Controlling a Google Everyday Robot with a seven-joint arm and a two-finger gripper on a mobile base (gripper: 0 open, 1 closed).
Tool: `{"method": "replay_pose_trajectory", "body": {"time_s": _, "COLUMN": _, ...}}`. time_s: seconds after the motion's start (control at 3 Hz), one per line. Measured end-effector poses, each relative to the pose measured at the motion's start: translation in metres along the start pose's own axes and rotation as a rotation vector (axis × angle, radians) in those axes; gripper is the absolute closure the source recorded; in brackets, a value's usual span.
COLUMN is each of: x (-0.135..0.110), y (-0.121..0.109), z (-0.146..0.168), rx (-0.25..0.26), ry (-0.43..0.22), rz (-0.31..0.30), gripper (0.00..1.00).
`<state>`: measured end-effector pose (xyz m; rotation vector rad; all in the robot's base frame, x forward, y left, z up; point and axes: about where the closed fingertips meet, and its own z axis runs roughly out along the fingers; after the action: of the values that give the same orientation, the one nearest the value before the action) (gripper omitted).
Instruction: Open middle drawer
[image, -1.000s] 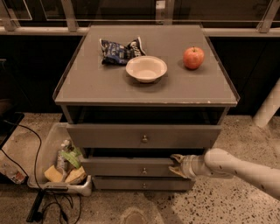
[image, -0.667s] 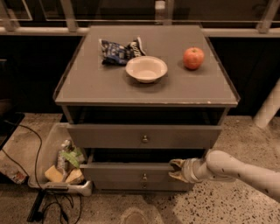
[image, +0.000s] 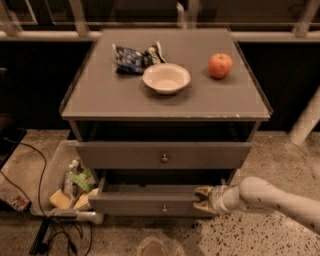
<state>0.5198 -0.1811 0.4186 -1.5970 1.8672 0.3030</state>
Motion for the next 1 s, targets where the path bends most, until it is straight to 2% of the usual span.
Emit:
{"method": "replay_pose_trajectory", "body": {"time_s": 0.33, "x": 0.0000, "y": 0.0000, "z": 0.0000, "rx": 0.000, "ry": 0.000, "rz": 0.000, "gripper": 0.82}}
{"method": "replay_pose_trajectory", "body": {"time_s": 1.0, "x": 0.0049, "y": 0.0014, "z": 0.0028, "rx": -0.003, "ry": 0.004, "rz": 0.011, "gripper": 0.36}}
